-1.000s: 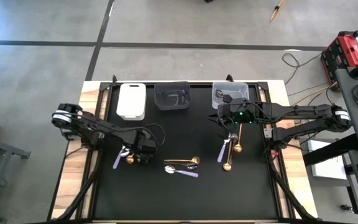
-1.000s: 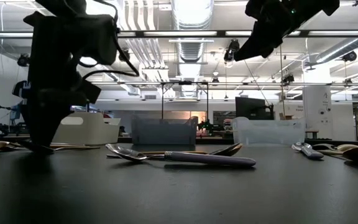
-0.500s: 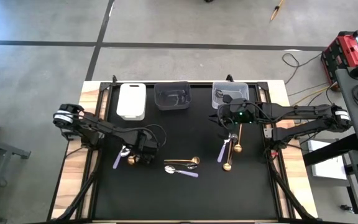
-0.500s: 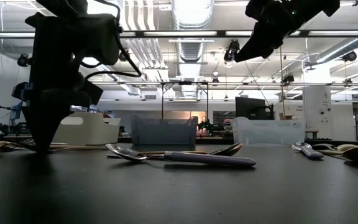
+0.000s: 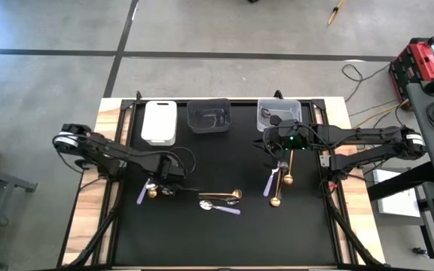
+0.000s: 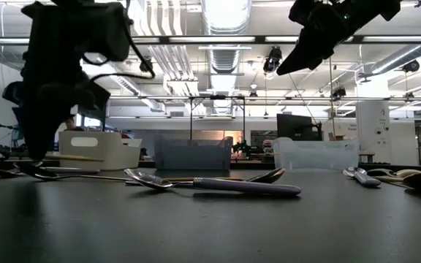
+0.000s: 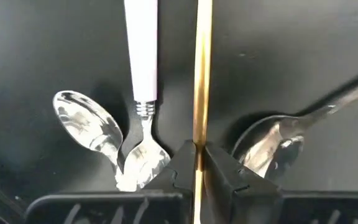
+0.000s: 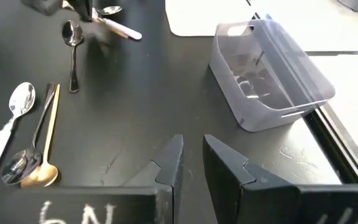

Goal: Sort silverware by color (type)
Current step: Put the gold spoon into the black bin

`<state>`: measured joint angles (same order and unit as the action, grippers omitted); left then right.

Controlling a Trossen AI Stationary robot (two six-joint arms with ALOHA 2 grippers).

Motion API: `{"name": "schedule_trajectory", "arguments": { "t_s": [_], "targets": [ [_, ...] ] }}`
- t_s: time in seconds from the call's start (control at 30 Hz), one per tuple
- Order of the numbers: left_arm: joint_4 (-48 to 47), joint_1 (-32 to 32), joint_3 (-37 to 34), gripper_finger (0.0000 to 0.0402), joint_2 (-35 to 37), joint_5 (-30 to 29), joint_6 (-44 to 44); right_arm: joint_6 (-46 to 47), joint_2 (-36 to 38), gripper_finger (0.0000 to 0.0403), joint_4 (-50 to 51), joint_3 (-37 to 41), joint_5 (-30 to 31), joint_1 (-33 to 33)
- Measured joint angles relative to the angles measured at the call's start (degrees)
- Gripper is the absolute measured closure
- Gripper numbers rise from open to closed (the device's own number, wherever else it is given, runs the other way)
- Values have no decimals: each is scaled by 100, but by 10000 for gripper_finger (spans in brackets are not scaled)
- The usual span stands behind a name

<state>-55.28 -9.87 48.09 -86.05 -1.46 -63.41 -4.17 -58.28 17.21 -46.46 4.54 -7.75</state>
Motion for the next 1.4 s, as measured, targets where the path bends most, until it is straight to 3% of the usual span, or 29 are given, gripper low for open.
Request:
{"name": "schedule_trajectory", "arguments": {
  "t_s": [0.27, 0.57, 1.03, 1.27, 1.4],
  "targets": [
    [-26, -2, 409, 401, 616, -443, 417, 53, 0, 349, 4, 40, 2, 0],
    [-7, 512, 1961, 401, 659, -1668, 2410, 75, 0, 349, 3, 73, 0, 0],
    [566, 2655, 3321, 401, -447, -1765, 6423, 163, 0, 349, 7, 281, -7, 0],
    [1035, 3125, 3651, 402, -1118, -1752, 7455, 489, -1, 349, -43, 632, -9, 2],
    [1129, 3271, 3776, 401, -1439, -1752, 7821, 664, 0, 349, -569, 870, -6, 14]
  ]
}}
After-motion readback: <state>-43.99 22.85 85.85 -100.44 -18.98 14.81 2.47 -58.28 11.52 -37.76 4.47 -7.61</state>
